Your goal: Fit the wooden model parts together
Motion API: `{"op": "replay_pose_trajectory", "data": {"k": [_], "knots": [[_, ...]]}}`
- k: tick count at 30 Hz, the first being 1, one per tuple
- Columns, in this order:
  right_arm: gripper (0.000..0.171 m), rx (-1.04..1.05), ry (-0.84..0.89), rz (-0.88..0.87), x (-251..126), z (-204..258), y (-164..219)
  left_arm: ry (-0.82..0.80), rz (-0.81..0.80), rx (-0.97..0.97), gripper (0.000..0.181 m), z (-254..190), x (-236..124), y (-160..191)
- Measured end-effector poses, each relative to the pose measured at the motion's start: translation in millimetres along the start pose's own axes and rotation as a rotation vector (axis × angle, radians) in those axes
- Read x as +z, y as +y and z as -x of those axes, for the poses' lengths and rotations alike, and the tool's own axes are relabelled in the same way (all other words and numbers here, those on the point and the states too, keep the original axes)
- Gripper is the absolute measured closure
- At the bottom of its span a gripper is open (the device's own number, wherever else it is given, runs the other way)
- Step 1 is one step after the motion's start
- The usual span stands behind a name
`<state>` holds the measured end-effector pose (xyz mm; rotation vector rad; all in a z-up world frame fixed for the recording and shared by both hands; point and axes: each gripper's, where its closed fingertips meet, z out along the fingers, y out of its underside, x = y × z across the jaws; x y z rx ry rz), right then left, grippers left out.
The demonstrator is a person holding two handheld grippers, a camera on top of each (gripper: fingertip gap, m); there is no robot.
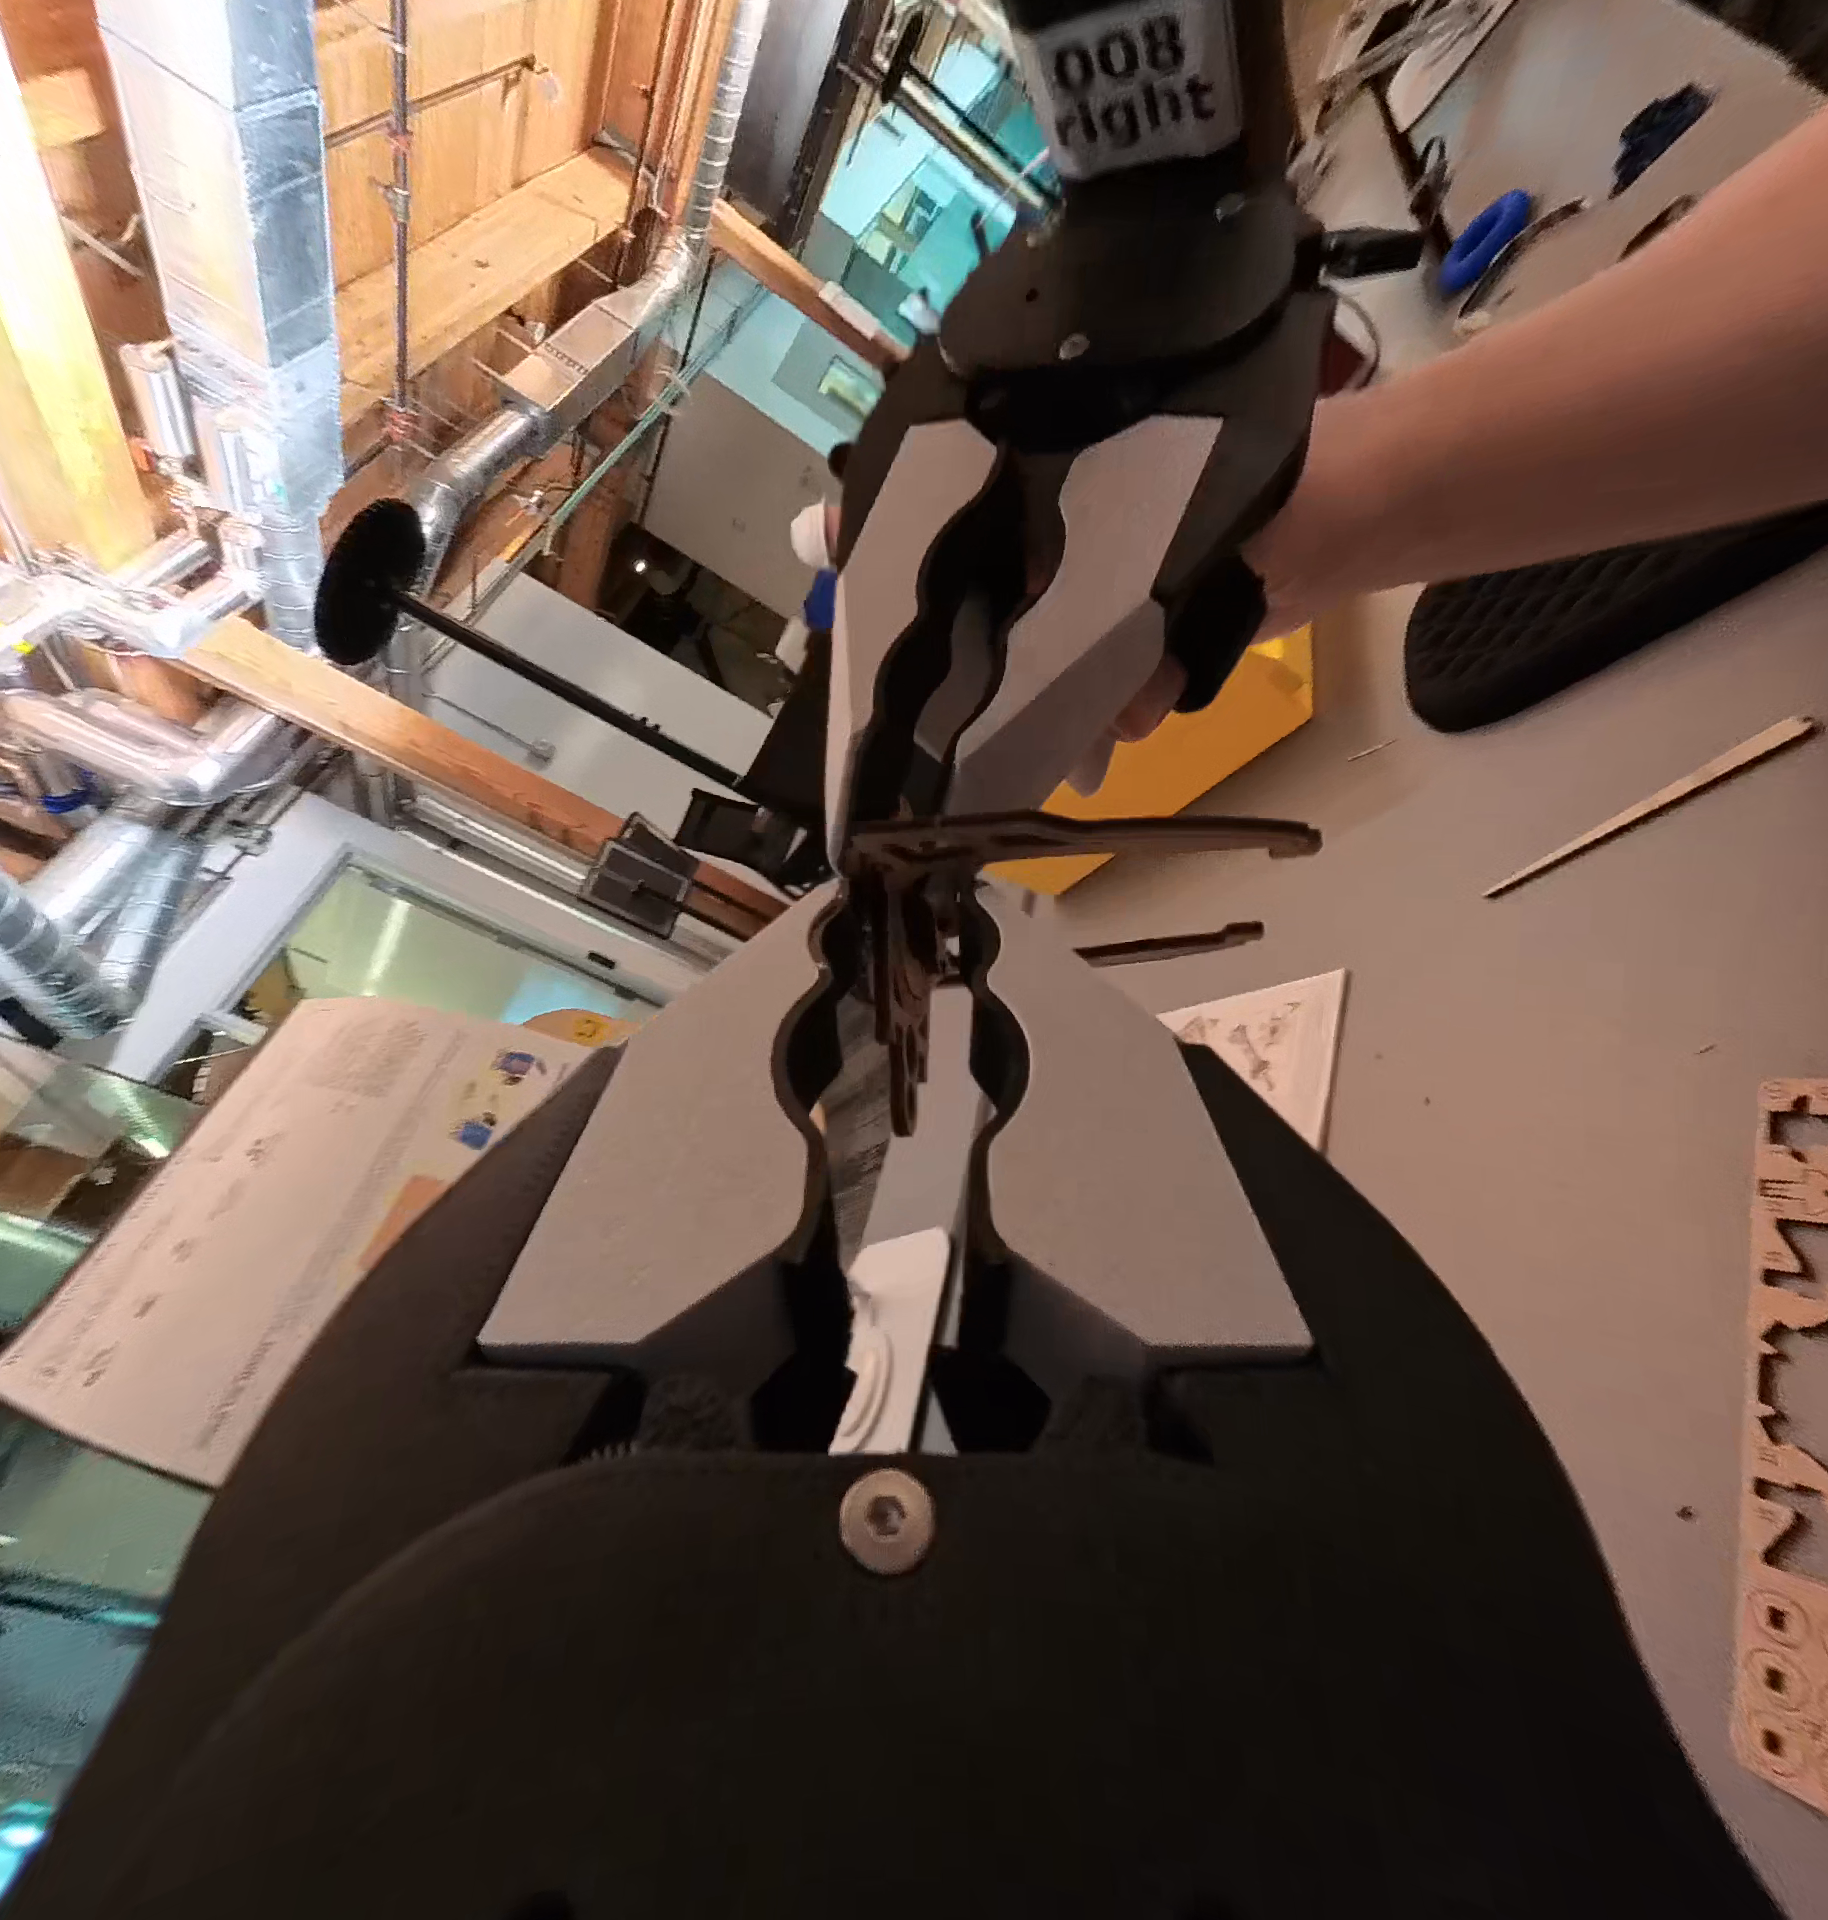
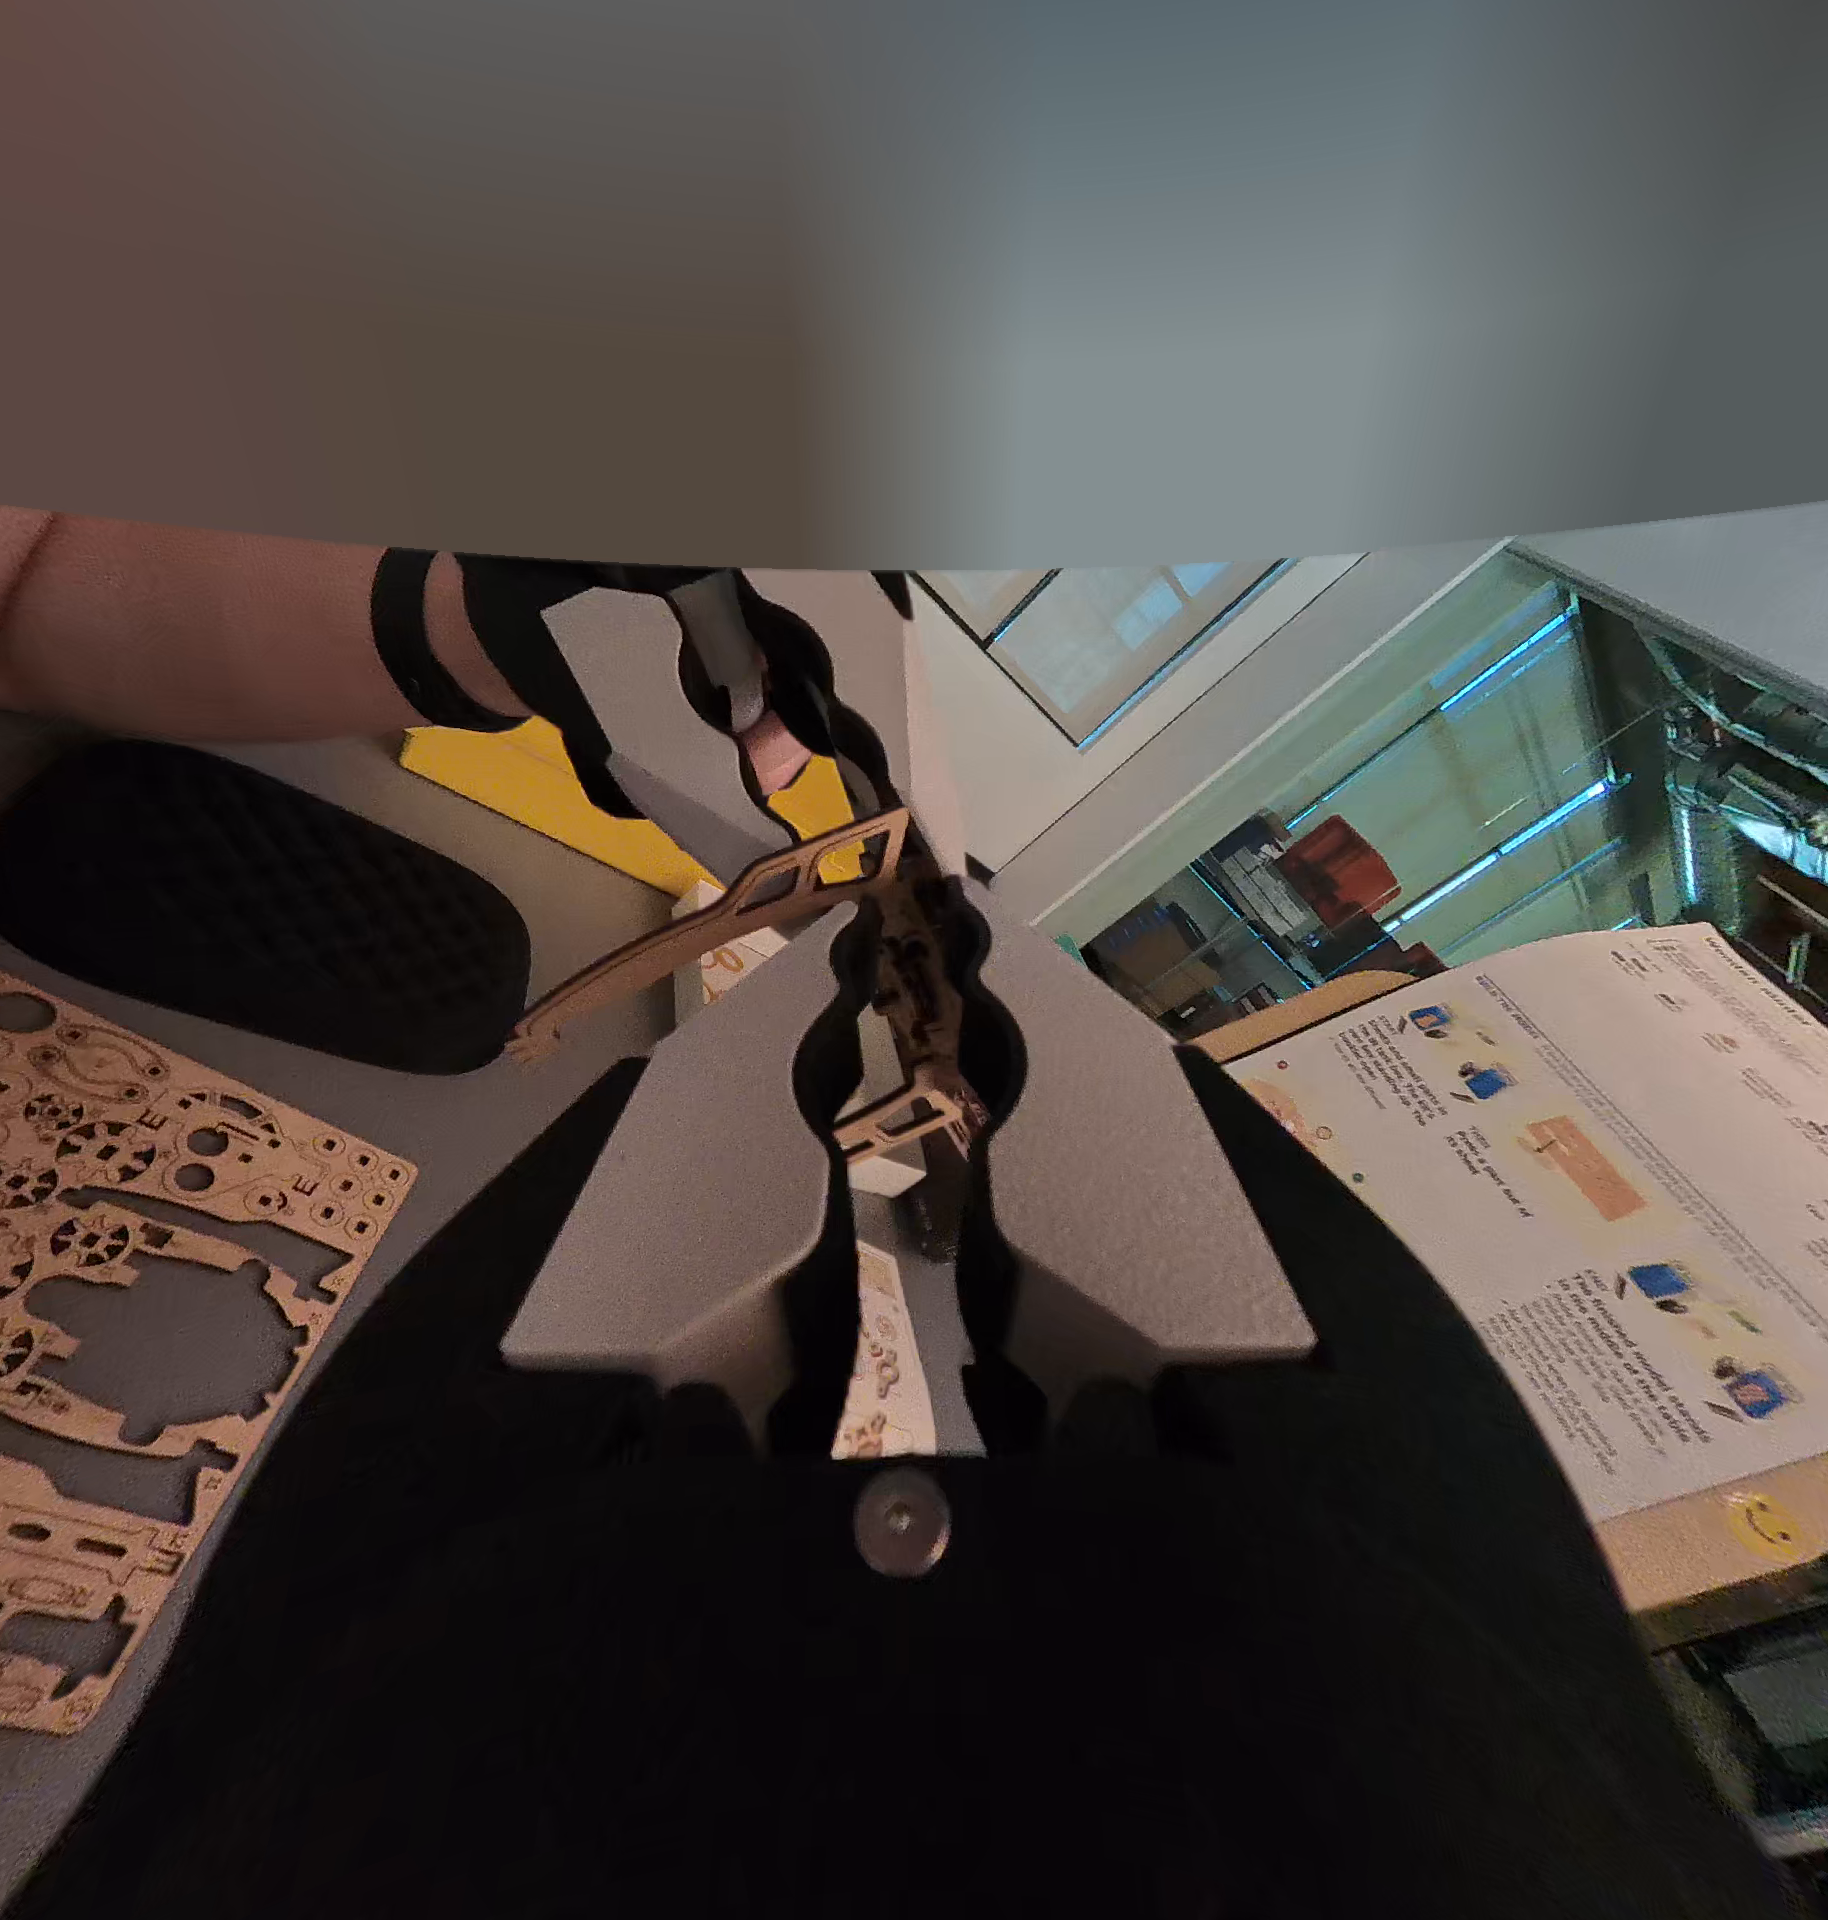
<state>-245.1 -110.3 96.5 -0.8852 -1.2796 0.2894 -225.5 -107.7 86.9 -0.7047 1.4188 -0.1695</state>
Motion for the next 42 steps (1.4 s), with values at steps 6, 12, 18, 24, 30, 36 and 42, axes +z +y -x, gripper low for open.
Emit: {"op": "replay_pose_trajectory", "data": {"k": [6, 12, 18, 24, 30, 36, 42], "knots": [[0.161, -0.051, 0.047, 0.068, 4, -1, 9, 0.01, 0.042, -0.011, 0.165, 0, 1, 10], [0.162, -0.072, 0.073, 0.029, 1, -2, 4, -0.006, 0.023, -0.013, 0.165, 0, 1, 5], [0.163, -0.064, 0.073, 0.055, 2, -2, 9, -0.008, 0.036, -0.015, 0.167, -1, 2, 8], [0.163, -0.048, 0.073, 0.053, 2, -2, 10, -0.011, 0.043, -0.017, 0.167, -1, 3, 10], [0.164, -0.042, 0.076, 0.049, 2, -3, 11, -0.022, 0.047, -0.015, 0.168, -1, 4, 11], [0.162, -0.151, 0.103, 0.09, 3, -5, 12, -0.06, 0.079, 0.115, 0.166, 2, 4, 12], [0.162, -0.376, 0.153, 0.142, 2, -3, 11, -0.097, 0.073, 0.205, 0.165, 2, 4, 13]]}}
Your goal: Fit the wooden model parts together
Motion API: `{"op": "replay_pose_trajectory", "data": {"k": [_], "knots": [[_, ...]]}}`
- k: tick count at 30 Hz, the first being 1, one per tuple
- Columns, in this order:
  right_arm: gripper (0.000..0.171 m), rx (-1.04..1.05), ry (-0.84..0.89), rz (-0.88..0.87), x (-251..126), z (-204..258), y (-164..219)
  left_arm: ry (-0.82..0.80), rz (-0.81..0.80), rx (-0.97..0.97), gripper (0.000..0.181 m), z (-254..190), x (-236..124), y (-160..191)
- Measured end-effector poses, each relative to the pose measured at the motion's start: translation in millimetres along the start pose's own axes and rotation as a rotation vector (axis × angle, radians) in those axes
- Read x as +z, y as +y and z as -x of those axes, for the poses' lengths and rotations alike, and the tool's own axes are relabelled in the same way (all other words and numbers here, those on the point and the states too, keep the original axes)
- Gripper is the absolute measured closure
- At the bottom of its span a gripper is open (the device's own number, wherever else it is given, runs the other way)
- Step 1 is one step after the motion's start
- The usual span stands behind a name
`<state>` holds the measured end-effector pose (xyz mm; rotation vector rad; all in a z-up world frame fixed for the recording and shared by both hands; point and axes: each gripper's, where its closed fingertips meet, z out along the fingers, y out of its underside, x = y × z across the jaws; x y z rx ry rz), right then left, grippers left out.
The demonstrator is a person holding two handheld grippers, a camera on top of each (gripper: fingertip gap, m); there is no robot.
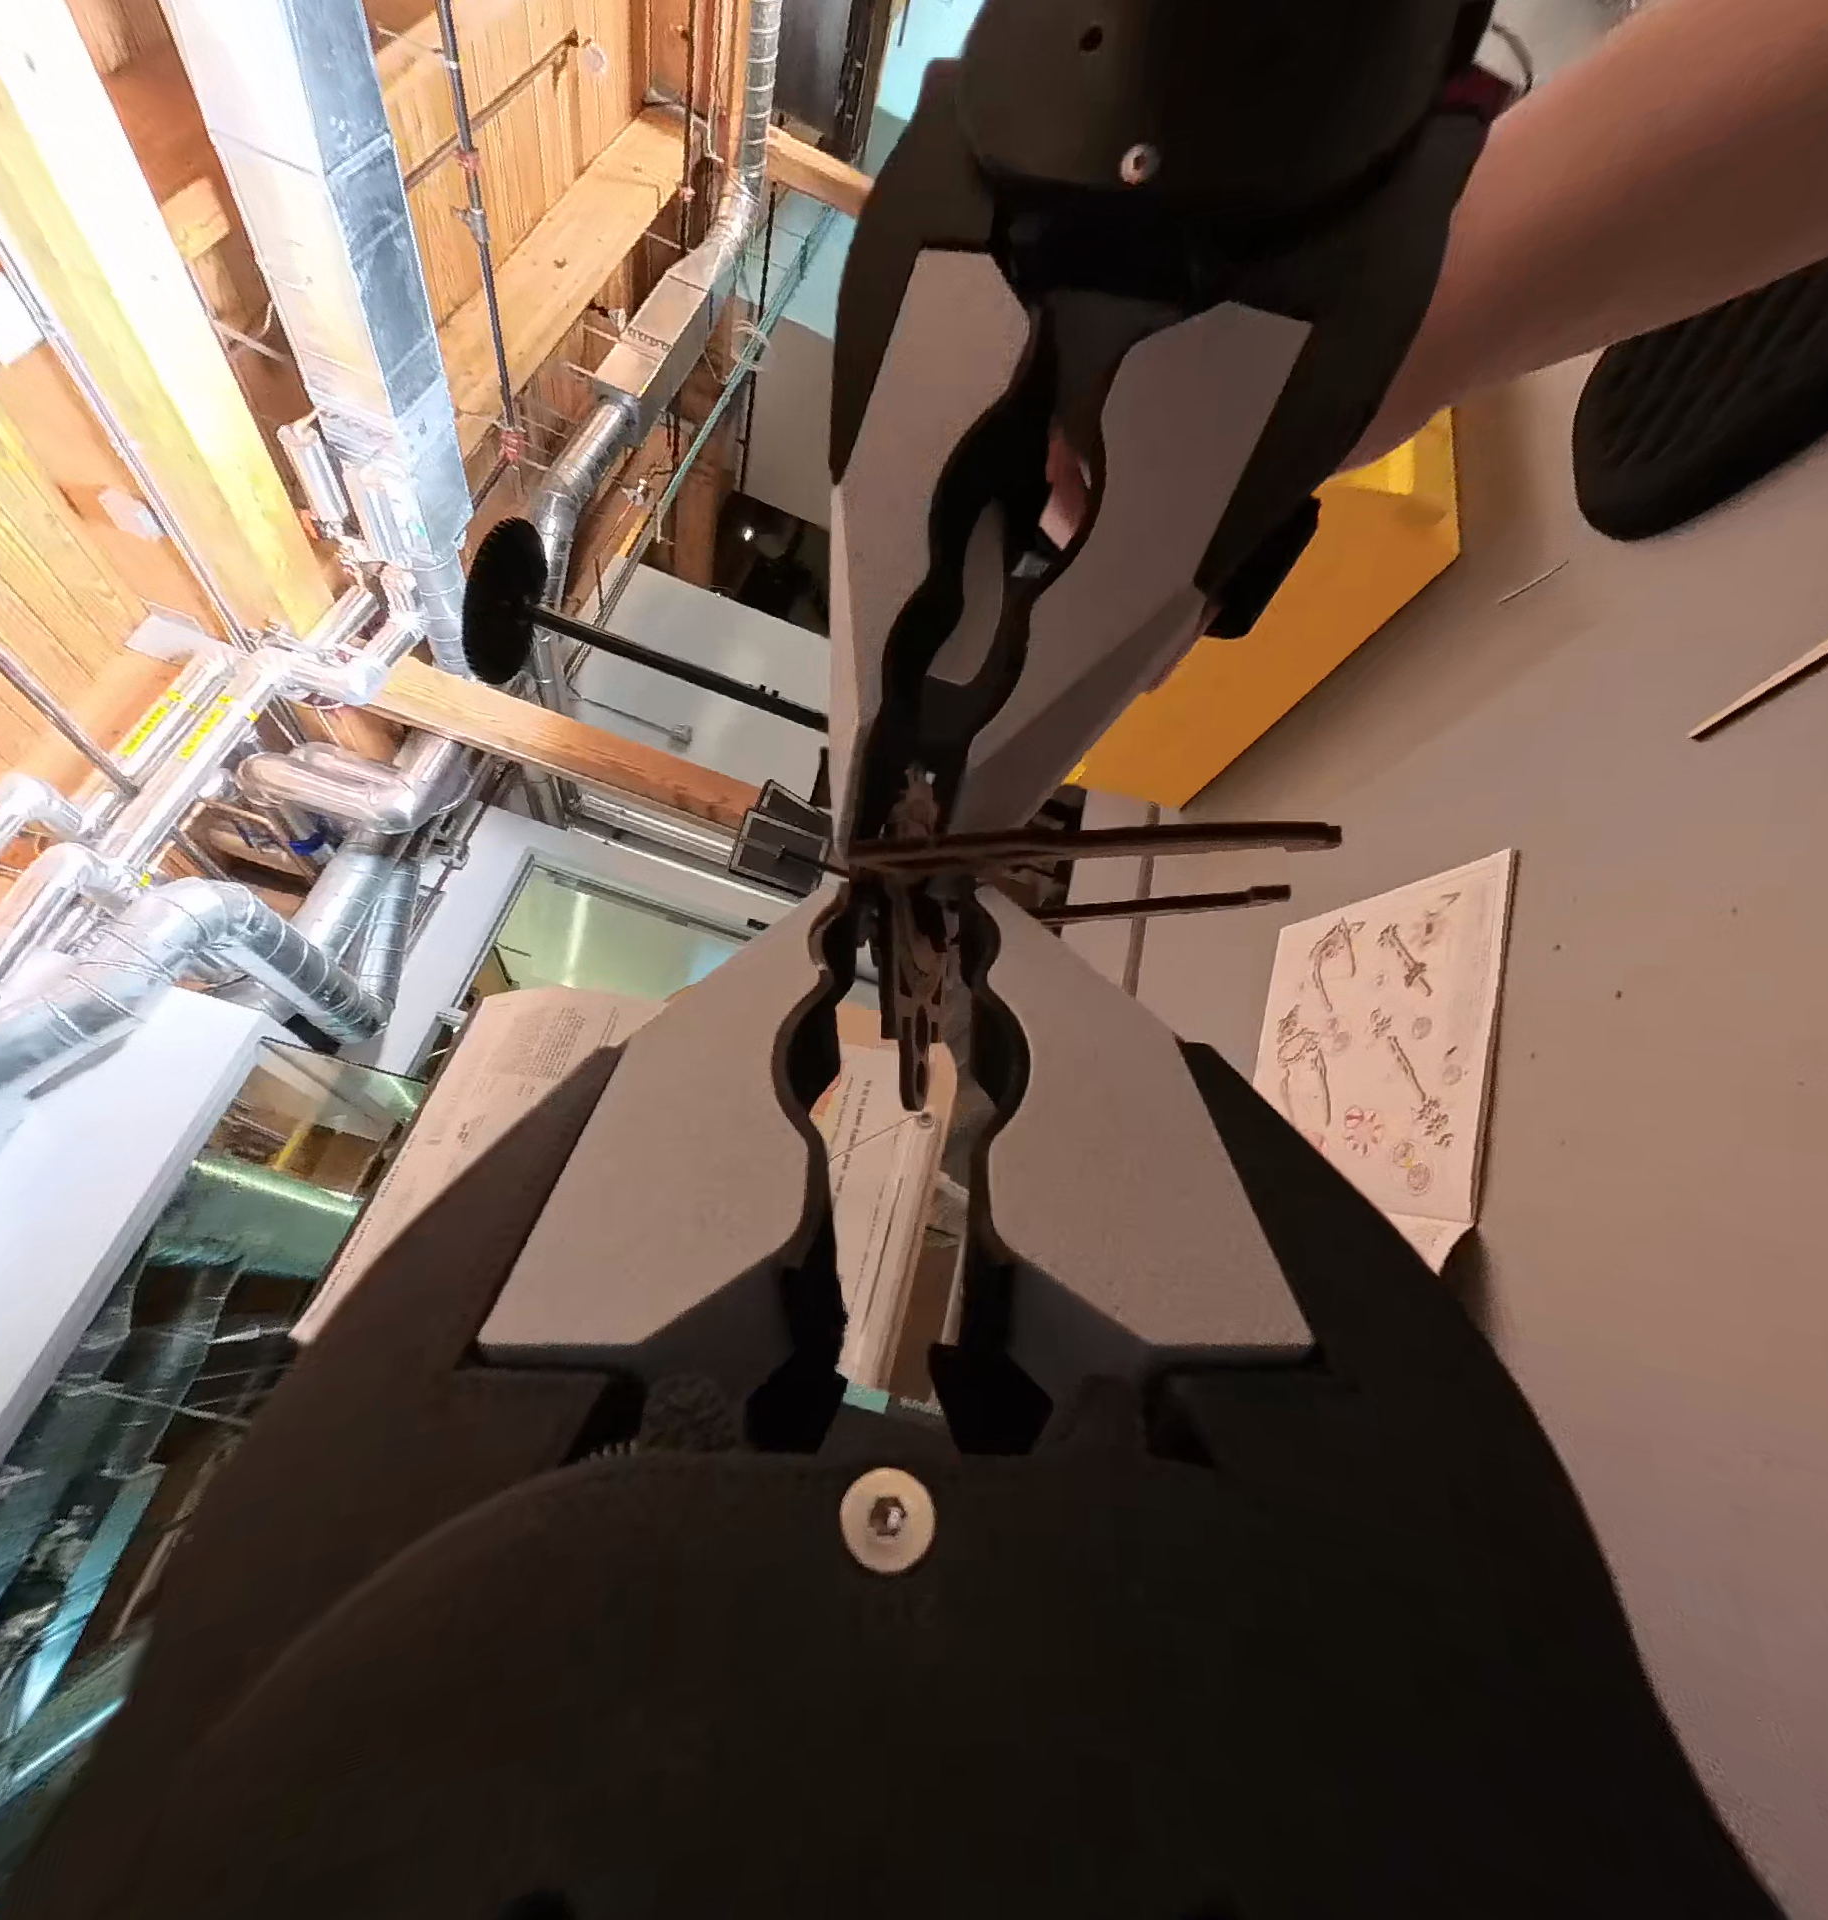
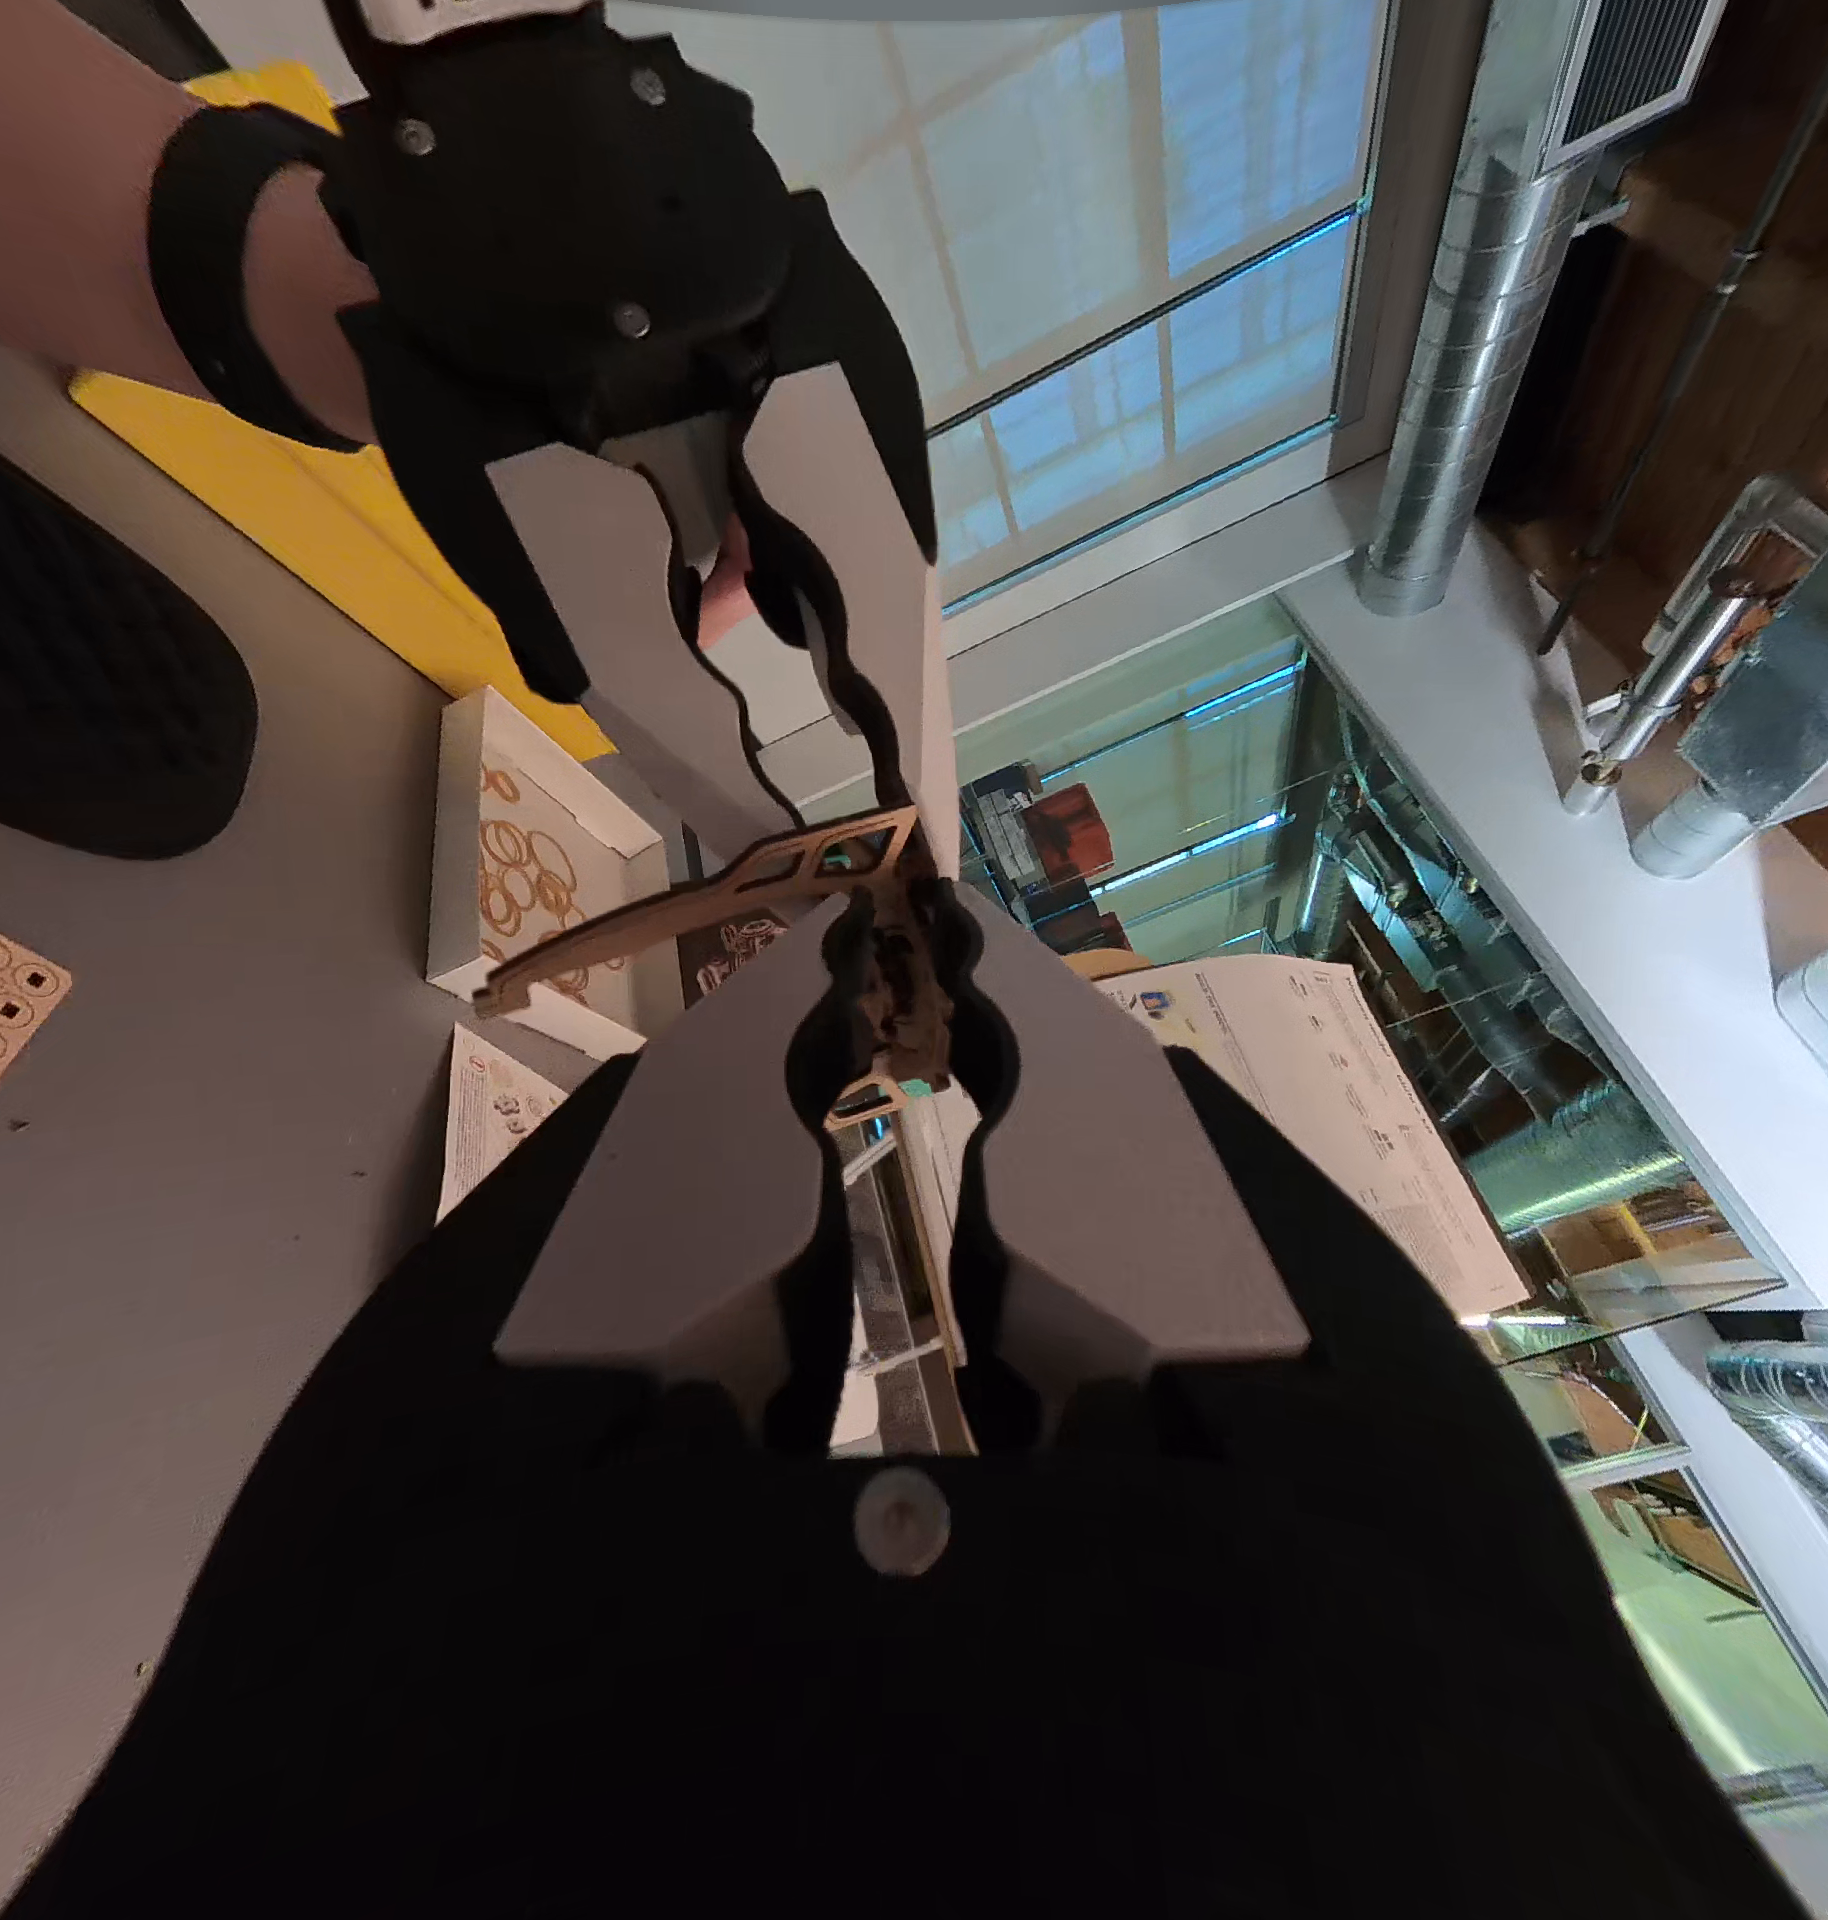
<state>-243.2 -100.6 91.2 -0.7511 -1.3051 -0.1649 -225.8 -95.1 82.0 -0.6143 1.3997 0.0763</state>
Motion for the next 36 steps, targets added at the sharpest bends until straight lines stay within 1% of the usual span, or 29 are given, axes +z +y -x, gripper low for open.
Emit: {"op": "replay_pose_trajectory", "data": {"k": [3, 6, 12, 16, 20, 22, 23, 24, 27, 29, 34, 35, 36], "knots": [[0.161, -0.005, 0.0, -0.025, -2, 0, -5, 0.009, -0.035, -0.003, 0.165, 0, -4, -4], [0.162, 0.0, -0.007, -0.018, -4, -1, -4, -0.009, -0.032, 0.031, 0.167, 2, -4, -5], [0.162, -0.024, -0.041, -0.088, -11, 0, -13, 0.005, -0.084, 0.027, 0.167, 1, -9, -16], [0.162, -0.01, -0.06, -0.123, -15, 1, -16, 0.005, -0.093, 0.039, 0.169, -1, -10, -21], [0.162, -0.01, -0.1, -0.121, -17, 3, -17, 0.007, -0.081, 0.081, 0.17, -3, -10, -22], [0.161, -0.018, -0.111, -0.127, -18, 4, -20, -0.002, -0.078, 0.1, 0.173, -3, -10, -24], [0.161, -0.019, -0.12, -0.131, -18, 7, -22, -0.004, -0.081, 0.111, 0.18, -3, -11, -25], [0.161, -0.031, -0.108, -0.122, -18, 6, -22, -0.008, -0.078, 0.125, 0.181, -3, -11, -25], [0.162, -0.068, -0.077, -0.109, -19, 4, -25, -0.024, -0.086, 0.133, 0.18, -1, -12, -28], [0.162, -0.066, -0.067, -0.134, -21, 2, -29, -0.039, -0.115, 0.113, 0.179, 2, -14, -32], [0.162, -0.055, -0.096, -0.168, -23, 5, -31, -0.037, -0.136, 0.104, 0.171, 3, -16, -35], [0.162, -0.049, -0.097, -0.176, -24, 4, -31, -0.029, -0.137, 0.104, 0.173, 2, -16, -35], [0.162, -0.042, -0.102, -0.181, -24, 5, -31, -0.022, -0.134, 0.112, 0.179, -1, -16, -35]]}}
